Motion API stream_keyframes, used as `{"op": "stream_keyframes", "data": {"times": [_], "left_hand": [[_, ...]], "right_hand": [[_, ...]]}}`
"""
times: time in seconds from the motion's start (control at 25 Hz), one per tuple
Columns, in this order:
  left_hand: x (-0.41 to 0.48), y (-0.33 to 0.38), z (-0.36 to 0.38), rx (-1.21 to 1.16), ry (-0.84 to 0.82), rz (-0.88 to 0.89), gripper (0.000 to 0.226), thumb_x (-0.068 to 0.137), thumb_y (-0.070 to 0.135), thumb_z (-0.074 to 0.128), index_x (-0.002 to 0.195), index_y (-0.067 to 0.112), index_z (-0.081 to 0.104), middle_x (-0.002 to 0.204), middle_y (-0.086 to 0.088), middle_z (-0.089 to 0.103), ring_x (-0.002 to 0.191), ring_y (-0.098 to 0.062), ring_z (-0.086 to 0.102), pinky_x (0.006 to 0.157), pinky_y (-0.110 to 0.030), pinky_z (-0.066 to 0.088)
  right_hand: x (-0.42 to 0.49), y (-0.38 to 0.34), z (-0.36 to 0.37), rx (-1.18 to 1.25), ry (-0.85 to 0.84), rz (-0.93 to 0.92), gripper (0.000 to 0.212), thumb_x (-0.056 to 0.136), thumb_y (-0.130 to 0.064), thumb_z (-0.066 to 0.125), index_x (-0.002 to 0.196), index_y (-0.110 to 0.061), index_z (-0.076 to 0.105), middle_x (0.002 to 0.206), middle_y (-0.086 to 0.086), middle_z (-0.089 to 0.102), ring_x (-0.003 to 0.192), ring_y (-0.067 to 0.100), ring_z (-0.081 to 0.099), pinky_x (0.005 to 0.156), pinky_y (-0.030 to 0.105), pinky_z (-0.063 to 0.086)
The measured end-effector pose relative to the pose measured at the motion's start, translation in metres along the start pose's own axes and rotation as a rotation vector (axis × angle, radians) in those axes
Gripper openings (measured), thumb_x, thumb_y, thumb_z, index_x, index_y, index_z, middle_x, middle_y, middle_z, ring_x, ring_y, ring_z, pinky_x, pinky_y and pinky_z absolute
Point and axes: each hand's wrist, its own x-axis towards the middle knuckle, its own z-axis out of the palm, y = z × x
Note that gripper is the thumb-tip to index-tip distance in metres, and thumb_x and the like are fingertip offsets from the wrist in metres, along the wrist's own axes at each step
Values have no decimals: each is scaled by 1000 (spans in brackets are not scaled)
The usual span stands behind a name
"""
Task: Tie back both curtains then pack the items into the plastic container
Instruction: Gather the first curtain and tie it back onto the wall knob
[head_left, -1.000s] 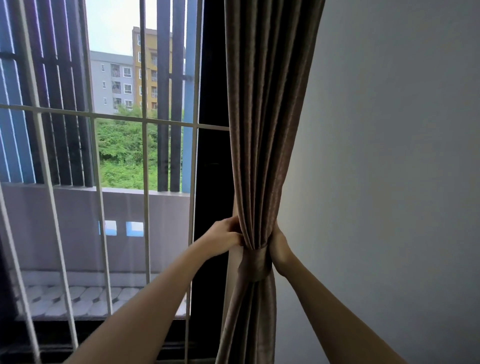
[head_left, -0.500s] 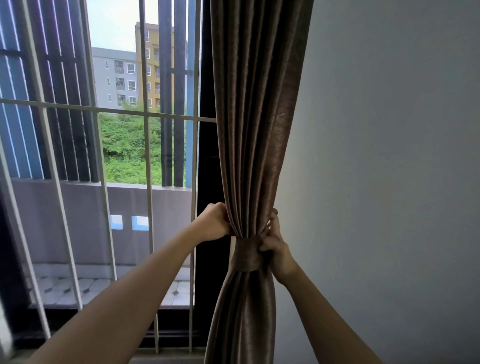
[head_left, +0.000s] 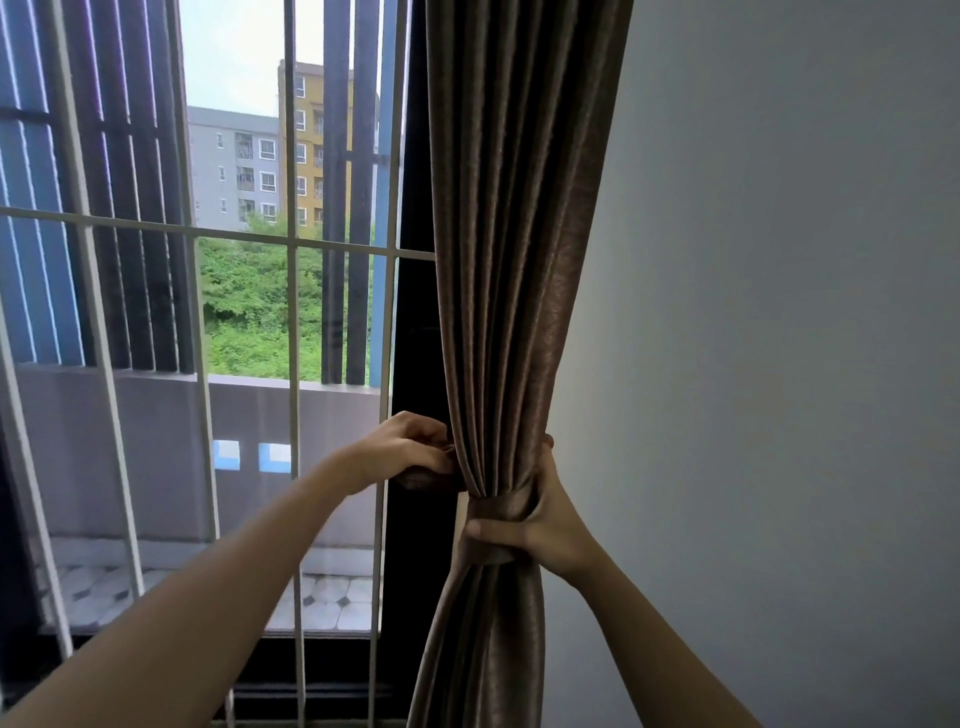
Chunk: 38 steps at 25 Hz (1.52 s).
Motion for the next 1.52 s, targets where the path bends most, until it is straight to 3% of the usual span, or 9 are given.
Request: {"op": "stream_keyframes", "data": {"times": [0.2,0.36,0.52,0.68,0.88,1.0,1.2,1.36,1.52], "left_hand": [[0,-9,-34,362,-52,-130,25,82,40,64,72,18,62,67,1,54,63,-10,48,60,-21,36],[10,-13,-32,773,277,147,26,77,40,70,67,21,57,63,10,42,67,-10,44,60,-27,35],[16,3,-22,852,340,239,28,79,29,64,56,25,49,50,13,42,51,-18,49,53,-27,41],[28,0,-2,807,511,333,7,79,3,56,73,3,60,68,-15,62,58,-38,59,53,-30,40],[31,-18,-1,864,228,15,10,88,30,58,78,24,58,68,7,48,66,-19,51,53,-25,38],[32,-40,8,874,230,-6,14,86,26,58,95,21,68,89,2,60,78,-21,58,61,-27,40],[27,-18,-7,487,146,36,8,82,20,69,89,17,71,67,21,56,60,6,57,56,-5,38],[28,-6,0,550,294,131,12,87,7,58,89,0,68,69,2,52,63,-11,47,56,-15,34],[25,-18,-7,685,336,151,16,87,22,60,89,10,70,68,0,56,66,-23,56,59,-27,38]], "right_hand": [[8,2,2,6,-25,15,89,57,-26,85,129,-33,33,122,-10,55,110,6,58,91,25,51],[15,4,5,-13,4,-2,87,55,-30,87,126,-34,36,119,-12,57,106,3,59,86,19,51],[17,12,13,8,122,-23,97,49,-40,87,131,-27,37,120,-15,56,108,2,58,90,22,52],[24,13,14,17,147,-6,103,46,-44,84,131,-26,30,117,-21,50,105,-8,55,87,14,49],[29,28,8,-14,116,37,107,50,-44,85,137,-25,25,121,-17,54,109,2,58,94,26,51],[32,31,6,-33,74,80,83,55,-43,85,127,-26,48,115,-8,66,102,8,65,92,37,54],[38,29,-5,-23,43,50,90,52,-37,87,129,-19,46,120,-4,64,109,11,62,95,35,51],[41,24,-7,-28,52,28,93,50,-34,89,130,-17,45,116,-11,62,107,2,60,89,19,50],[38,20,-2,-21,156,7,78,55,-23,91,122,-19,51,102,-28,62,98,-5,60,81,14,50]]}}
